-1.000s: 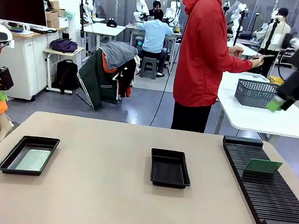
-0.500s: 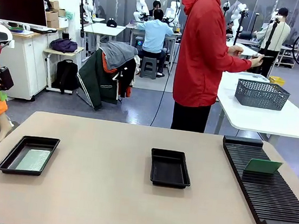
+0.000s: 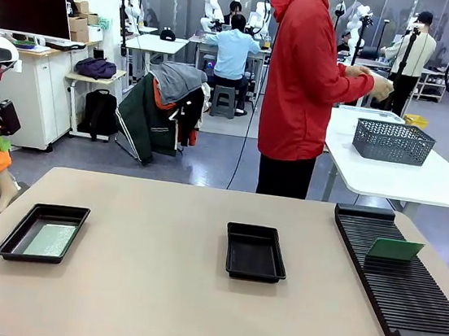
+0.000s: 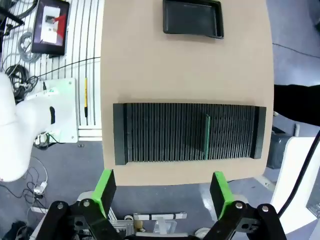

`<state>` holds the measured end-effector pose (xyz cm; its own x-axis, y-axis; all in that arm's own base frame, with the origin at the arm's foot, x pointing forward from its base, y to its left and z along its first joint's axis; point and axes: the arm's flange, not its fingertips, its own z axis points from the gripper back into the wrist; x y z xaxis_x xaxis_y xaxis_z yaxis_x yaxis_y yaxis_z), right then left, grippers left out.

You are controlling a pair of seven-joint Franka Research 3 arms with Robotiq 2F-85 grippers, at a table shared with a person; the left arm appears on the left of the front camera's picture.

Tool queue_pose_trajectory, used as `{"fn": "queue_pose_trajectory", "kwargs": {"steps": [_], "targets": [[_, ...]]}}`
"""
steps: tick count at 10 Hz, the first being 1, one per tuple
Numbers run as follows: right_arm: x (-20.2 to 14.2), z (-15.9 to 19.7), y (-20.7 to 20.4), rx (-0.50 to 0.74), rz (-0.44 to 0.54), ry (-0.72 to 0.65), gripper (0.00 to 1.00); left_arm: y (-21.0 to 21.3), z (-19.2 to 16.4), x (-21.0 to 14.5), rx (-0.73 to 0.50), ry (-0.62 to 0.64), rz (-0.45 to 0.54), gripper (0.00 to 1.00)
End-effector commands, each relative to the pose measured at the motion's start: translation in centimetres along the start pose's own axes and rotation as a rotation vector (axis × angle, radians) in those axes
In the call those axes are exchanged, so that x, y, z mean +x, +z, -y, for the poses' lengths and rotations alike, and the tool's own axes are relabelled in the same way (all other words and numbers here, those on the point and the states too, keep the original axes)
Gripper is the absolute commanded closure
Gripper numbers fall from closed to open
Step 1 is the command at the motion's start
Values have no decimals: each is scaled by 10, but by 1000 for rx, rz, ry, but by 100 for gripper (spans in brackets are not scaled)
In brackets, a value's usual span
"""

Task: Inspect and transfer BCBs to ESD trays.
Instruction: Pick up the Blank PCB from the PCB Rack and place it in the right ESD tray.

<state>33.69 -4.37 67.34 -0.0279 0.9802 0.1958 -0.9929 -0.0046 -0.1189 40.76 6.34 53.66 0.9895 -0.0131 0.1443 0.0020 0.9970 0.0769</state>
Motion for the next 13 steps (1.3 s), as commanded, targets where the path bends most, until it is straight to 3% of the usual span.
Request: {"fn": "queue_pose_trajectory", "kwargs": {"steps": [1, 4, 5, 13], "targets": [[-10, 11, 1, 21, -54, 44, 0, -2, -2, -1, -6, -3, 3, 0], [-9, 15, 1, -47, -46, 43, 0, -2, -2, -1, -6, -3, 3, 0], [-6, 12, -2, 9, -36, 45, 0, -2, -2, -1, -6, -3, 3, 0], [-6, 12, -2, 9, -36, 45, 0, -2, -2, -1, -6, -3, 3, 0]]}}
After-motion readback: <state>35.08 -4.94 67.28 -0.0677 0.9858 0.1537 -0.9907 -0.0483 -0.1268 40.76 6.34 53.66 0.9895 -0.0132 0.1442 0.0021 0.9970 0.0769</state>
